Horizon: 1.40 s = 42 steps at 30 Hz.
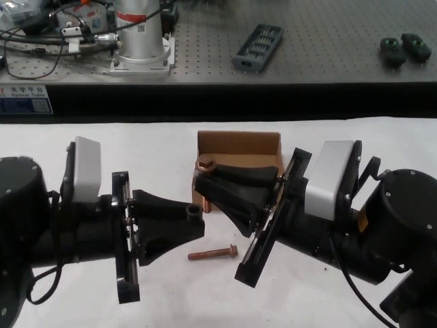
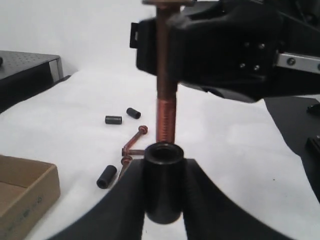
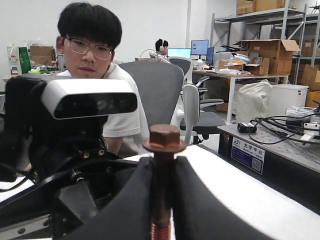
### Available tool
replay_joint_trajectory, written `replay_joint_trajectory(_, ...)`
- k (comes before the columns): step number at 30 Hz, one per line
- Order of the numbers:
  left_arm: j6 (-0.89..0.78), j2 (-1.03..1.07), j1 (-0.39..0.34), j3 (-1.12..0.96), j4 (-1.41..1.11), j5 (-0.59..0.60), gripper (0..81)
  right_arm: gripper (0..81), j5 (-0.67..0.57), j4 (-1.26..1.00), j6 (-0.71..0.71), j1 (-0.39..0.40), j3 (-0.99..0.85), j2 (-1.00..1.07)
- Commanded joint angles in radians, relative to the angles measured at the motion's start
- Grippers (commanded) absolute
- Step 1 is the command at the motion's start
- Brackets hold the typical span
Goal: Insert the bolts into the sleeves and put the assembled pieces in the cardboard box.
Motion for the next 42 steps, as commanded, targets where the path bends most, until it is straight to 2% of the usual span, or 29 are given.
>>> replay_joint_trajectory(1, 0.094, 0.003, -0.003, -0.029, 0.111, 0.022, 0.6, 6.6, 0.003, -0.006, -0.003, -0.001, -0.013, 0.007)
replay_joint_trajectory(18, 0.094, 0.116, -0.003, -0.033, 0.031, 0.022, 0.6, 6.6, 0.001, -0.006, 0.004, -0.001, -0.013, 0.007)
replay_joint_trajectory(26, 0.036, 0.116, -0.003, -0.033, -0.014, 0.022, 0.6, 6.6, -0.003, -0.008, 0.022, -0.001, -0.013, 0.032)
replay_joint_trajectory(34, 0.001, 0.116, -0.004, -0.033, -0.039, 0.047, 0.6, 6.6, -0.003, -0.158, 0.084, -0.001, -0.013, 0.128)
replay_joint_trajectory(42, -0.003, 0.116, -0.004, -0.033, -0.059, 0.052, 0.6, 6.6, -0.024, -0.159, 0.118, -0.001, -0.013, 0.158)
